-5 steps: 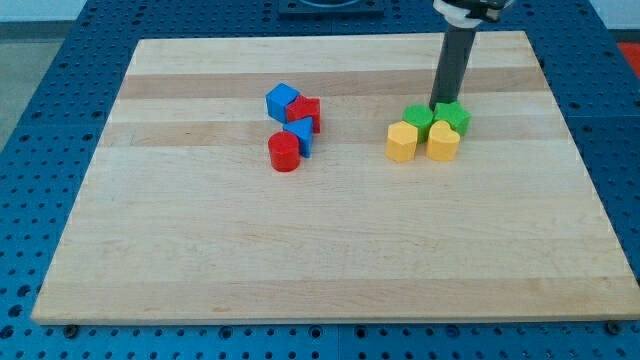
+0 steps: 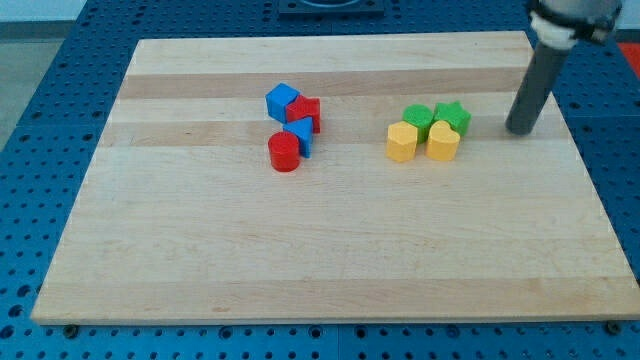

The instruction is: Separate group of blocks

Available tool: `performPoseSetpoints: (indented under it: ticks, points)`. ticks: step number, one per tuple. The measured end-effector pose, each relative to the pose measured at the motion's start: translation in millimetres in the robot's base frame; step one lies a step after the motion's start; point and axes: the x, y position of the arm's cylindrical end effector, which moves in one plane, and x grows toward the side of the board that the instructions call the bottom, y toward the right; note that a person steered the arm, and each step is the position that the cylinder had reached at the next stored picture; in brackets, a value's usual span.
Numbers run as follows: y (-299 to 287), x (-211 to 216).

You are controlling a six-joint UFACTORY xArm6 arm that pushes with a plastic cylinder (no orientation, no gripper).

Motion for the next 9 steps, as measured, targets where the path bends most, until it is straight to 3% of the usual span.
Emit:
performPoseSetpoints:
  ticks: [1,2,3,4,9]
  points:
    - [-48.3,88.3]
    - [-162.4,97.2]
    - [-180.0,39.0]
    - [-185.7,0.6]
    - [-110.4,-22.6]
